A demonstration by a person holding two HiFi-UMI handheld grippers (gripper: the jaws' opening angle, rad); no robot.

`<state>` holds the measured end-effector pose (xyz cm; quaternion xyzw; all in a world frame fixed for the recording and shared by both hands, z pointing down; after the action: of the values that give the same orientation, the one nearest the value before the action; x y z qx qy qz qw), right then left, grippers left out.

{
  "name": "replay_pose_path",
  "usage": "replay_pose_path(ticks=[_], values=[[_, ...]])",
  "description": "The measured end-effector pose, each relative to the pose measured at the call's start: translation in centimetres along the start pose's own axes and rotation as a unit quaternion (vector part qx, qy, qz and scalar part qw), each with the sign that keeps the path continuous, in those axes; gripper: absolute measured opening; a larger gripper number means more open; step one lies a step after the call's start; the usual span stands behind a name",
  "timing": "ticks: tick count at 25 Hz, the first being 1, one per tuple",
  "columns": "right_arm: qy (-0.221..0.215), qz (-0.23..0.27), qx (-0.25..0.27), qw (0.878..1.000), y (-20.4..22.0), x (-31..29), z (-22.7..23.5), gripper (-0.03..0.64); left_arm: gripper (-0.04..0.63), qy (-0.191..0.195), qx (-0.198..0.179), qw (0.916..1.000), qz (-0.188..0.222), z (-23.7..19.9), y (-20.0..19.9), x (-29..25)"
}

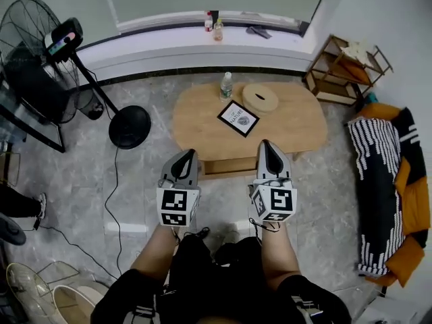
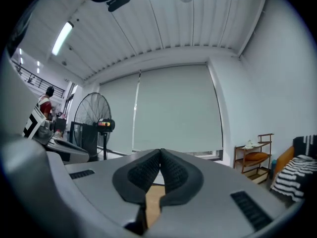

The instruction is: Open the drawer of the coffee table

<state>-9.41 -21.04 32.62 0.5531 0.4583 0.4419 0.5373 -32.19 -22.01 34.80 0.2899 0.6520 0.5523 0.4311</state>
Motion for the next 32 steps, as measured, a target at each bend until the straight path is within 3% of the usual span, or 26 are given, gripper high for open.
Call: replay_pose_path(ticks=[5,10,19,32], values=[[0.001,0.027,0.006,1.000,-14.2,2.9,0.8,0.014,0.025,0.001,0.002,0.9997,0.026,1.7,-14.0,5.0],[0.005,0.072,0.008,0.997,-22.4,5.9,-0.1,0.014,0.025,-0.009,0.006,0.9988,0.048,2.0,-20.4,10.4],[-0.017,0.092,0.011,0.996,-25.4,8.6,-3.7,0.014,0.025,-0.044,-0.008,0.9968,0.066,0.8,-22.4,15.8],[-0.009,0.099,0.014,0.995,-26.4,9.4,-4.3,0.014,0.025,-0.038,-0.007,0.9965,0.074,0.3,-23.1,16.8]])
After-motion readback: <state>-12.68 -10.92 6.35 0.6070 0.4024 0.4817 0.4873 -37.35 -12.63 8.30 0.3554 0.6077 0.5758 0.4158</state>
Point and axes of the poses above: the fingertips, and each gripper's own axes: x backward along the fingers, z to its right, y out of its underside, the point moved 7 cm from there along x, backward along the fingers, and after that the axes turned 2 degrees about x, right-handed, at the moved point
